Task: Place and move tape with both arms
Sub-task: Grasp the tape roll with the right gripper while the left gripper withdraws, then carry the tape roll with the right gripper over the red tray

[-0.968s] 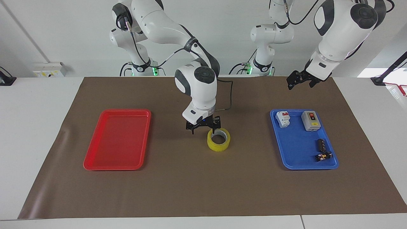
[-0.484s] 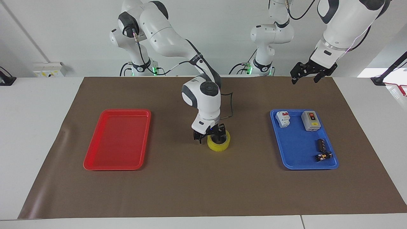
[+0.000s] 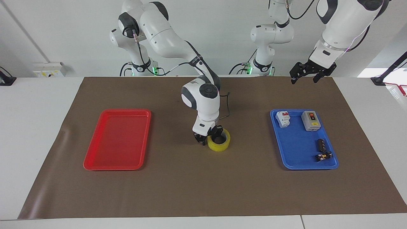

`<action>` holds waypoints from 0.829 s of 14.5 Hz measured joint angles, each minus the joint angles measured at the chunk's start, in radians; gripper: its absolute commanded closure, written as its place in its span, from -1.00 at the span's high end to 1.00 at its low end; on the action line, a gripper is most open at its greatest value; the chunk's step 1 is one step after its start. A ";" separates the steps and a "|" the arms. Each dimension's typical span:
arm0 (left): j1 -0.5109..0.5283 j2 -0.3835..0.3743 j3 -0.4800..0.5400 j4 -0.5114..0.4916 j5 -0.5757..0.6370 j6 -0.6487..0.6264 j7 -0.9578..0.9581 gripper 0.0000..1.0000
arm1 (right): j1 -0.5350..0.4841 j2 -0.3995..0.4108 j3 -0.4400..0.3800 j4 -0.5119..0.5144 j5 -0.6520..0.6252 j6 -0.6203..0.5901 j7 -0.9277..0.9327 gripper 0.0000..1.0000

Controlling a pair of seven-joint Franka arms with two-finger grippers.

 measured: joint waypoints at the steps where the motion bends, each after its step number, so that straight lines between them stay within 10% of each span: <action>1: 0.001 0.000 0.001 0.000 0.000 0.004 0.000 1.00 | -0.001 -0.001 -0.001 0.007 0.000 -0.018 0.000 -1.00; 7: 0.003 0.000 0.006 -0.001 0.000 0.007 0.000 1.00 | -0.185 -0.083 -0.016 0.110 0.001 -0.309 -0.081 -1.00; 12: 0.003 0.000 0.006 -0.002 0.000 0.007 0.000 1.00 | -0.441 -0.287 -0.017 -0.053 0.022 -0.414 -0.442 -1.00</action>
